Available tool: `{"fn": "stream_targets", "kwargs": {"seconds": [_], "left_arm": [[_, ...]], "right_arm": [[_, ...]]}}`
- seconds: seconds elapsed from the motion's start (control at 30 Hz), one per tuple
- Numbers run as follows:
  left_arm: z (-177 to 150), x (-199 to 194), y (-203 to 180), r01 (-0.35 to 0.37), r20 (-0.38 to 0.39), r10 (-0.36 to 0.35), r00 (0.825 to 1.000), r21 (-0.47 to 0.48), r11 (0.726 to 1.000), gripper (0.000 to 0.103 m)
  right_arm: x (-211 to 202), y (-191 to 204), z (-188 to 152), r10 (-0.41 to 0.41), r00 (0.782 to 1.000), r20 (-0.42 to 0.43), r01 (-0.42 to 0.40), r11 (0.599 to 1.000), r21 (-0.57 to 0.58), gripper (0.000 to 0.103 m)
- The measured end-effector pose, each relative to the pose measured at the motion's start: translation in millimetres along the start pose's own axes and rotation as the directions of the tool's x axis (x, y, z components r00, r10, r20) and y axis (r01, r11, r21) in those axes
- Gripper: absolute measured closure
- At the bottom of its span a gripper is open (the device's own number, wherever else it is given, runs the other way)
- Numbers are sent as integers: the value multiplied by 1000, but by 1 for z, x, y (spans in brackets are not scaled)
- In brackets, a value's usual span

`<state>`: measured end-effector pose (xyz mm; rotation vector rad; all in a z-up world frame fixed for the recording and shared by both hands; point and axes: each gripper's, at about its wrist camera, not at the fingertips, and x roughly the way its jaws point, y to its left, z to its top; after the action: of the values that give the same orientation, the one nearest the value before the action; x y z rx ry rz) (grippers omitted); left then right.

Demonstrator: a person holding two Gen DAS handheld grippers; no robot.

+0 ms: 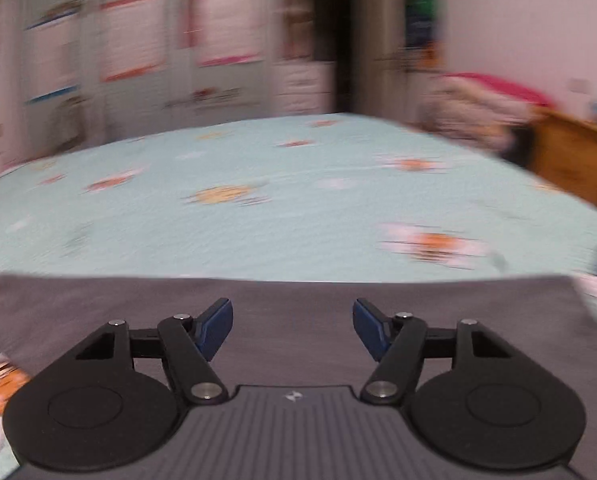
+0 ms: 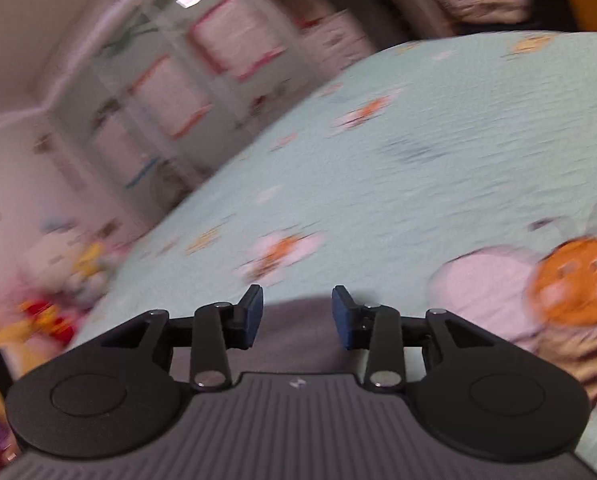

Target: Fold clothes

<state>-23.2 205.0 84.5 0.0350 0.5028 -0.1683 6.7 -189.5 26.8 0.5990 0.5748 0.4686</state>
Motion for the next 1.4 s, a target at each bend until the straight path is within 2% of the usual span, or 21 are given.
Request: {"fn": "stream_targets", "kwargs": {"seconds": [0.1,0.13,0.2,0.23,0.27,0.33,0.47,0.5,0.57,0.67,0.7,0.77,0.8,0.87,0.93,1.03,1.1,1.2,1.27,1.3,1.4], "left_arm": [[-10,-6,-33,170,-60,-169,984,25,985,34],[-17,-1,-42,178,-82,-173,981,48,983,35],[-33,15,-49,116,-126,-106,986,74,990,38],[-42,25,-46,73,-159,-63,985,60,996,39],[-47,30,-40,66,-171,-63,983,16,998,40],[-48,25,-22,93,-150,-108,983,-100,991,42],[-41,-14,12,119,-19,-131,991,-296,948,36],[-44,-23,22,116,-12,-128,992,-347,931,34],[-53,-38,43,101,-30,-126,992,-427,899,34],[-76,-61,60,44,-102,-100,990,-450,892,34],[-84,-70,64,17,-126,-82,989,-448,894,34],[-103,-90,73,-15,-159,-67,985,-464,886,34],[-111,-99,79,-21,-165,-66,984,-479,877,35],[-121,-124,90,-19,-155,-68,986,-501,865,35],[-128,-145,97,-40,-163,-48,985,-495,868,34],[-136,-168,115,-83,-162,1,987,-500,862,34],[-142,-184,127,-110,-155,35,987,-508,854,33],[-160,-193,150,-179,-199,84,976,-525,832,33],[-174,-195,166,-183,-193,91,977,-538,823,40],[-178,-199,172,-169,-180,81,980,-552,817,43],[-175,-211,178,-158,-153,84,985,-573,804,42]], "right_arm": [[13,36,-16,94,989,-113,-96,995,-16,64],[22,43,-22,117,982,-148,-118,993,-1,64],[44,45,-33,157,962,-221,-146,987,64,65],[53,39,-38,148,959,-242,-129,987,95,65],[59,29,-42,120,961,-248,-91,988,126,66],[72,8,-49,64,963,-262,-15,982,186,103],[57,5,-47,56,979,-196,-12,975,220,92],[51,9,-47,62,982,-179,-22,976,217,87],[39,20,-50,92,985,-147,-59,975,213,87],[32,39,-65,190,971,-145,-158,966,203,84],[36,42,-70,174,971,-165,-141,970,197,81],[53,36,-79,68,970,-233,-25,983,181,82],[59,33,-82,24,969,-246,22,983,183,101],[59,31,-84,-19,977,-212,66,974,215,103],[49,47,-85,-34,986,-166,71,973,221,88],[34,85,-94,2,992,-129,22,983,183,87],[28,110,-110,78,986,-150,-50,982,182,86],[36,136,-144,153,956,-249,-112,979,172,85],[51,133,-168,110,942,-318,-55,982,179,84],[54,129,-176,94,942,-322,-32,981,193,92],[45,134,-181,90,960,-264,-30,974,223,84]]}}
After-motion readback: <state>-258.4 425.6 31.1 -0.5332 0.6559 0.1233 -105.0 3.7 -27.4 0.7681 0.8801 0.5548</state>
